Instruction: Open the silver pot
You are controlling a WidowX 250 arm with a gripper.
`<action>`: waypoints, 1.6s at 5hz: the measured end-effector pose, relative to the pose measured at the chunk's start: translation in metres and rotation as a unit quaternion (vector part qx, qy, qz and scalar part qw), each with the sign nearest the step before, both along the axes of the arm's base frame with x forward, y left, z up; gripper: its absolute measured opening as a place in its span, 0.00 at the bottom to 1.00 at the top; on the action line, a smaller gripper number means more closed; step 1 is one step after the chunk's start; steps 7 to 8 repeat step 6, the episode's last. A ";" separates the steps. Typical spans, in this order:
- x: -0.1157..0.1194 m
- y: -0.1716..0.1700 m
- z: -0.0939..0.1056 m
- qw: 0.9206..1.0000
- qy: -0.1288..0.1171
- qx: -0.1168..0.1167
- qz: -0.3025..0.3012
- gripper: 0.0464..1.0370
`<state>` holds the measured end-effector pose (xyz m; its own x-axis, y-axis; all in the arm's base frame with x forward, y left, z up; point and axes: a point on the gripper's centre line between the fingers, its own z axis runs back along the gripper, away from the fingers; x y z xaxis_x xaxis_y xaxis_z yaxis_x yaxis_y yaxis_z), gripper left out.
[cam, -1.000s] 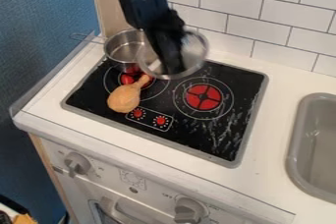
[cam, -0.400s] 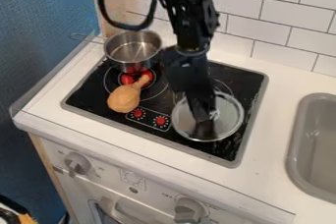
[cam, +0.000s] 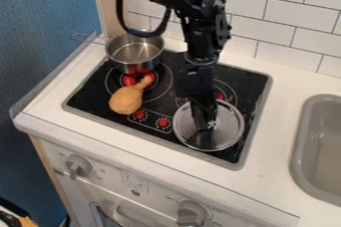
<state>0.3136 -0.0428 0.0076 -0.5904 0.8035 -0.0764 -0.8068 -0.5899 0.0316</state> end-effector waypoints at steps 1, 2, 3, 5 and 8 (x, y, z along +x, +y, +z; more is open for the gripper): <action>0.000 -0.002 0.000 1.000 0.008 -0.006 -0.006 0.59; -0.001 -0.002 -0.001 1.000 0.010 -0.007 -0.014 0.87; -0.006 -0.002 0.004 1.000 0.006 -0.007 -0.015 0.97; -0.001 0.003 0.060 0.998 -0.060 0.003 0.012 0.96; -0.002 0.008 0.083 0.996 -0.085 -0.006 0.022 0.96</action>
